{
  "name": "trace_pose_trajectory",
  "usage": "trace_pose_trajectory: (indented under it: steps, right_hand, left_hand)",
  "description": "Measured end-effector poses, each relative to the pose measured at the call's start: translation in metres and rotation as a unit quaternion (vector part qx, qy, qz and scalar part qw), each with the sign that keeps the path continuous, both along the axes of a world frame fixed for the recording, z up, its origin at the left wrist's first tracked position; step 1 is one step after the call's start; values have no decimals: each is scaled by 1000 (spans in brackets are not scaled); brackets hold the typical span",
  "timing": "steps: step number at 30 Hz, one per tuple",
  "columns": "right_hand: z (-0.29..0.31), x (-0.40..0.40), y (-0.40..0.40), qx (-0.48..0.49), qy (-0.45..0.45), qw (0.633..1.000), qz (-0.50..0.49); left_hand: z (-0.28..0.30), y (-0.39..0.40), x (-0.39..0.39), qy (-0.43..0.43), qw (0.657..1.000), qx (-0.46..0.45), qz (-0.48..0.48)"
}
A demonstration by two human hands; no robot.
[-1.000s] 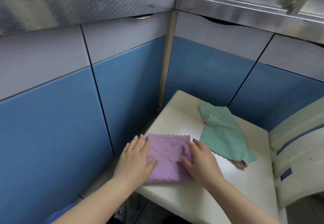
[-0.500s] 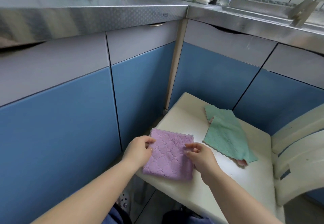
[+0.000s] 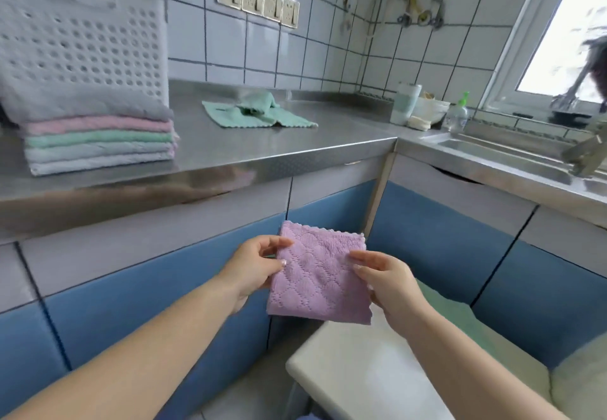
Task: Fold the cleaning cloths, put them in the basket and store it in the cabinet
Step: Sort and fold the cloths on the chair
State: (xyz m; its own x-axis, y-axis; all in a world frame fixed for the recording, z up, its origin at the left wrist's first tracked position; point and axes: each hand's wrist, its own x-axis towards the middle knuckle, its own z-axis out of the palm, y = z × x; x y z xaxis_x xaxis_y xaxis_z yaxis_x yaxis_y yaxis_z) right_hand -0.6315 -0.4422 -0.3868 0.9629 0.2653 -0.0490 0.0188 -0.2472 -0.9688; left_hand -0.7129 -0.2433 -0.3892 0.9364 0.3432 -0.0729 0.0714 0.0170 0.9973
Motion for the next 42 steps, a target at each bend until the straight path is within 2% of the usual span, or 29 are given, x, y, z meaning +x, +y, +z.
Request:
trace_pose_trajectory:
  steps: [8, 13, 19, 28, 42]
  right_hand:
    - [112, -29, 61, 55, -157, 984, 68]
    - [159, -31, 114, 86, -191, 971, 118]
    - [200, -29, 192, 72, -200, 961, 175]
    - [230, -8, 301, 32, -190, 956, 221]
    - [207, 13, 333, -43, -160, 948, 271]
  left_hand:
    - [105, 44, -62, -116, 991, 38, 59]
    - [163, 88, -85, -161, 973, 120, 112]
    - [208, 152, -97, -146, 955, 190, 173]
    - [225, 232, -96, -92, 952, 154, 248]
    - [202, 255, -89, -46, 944, 153, 289]
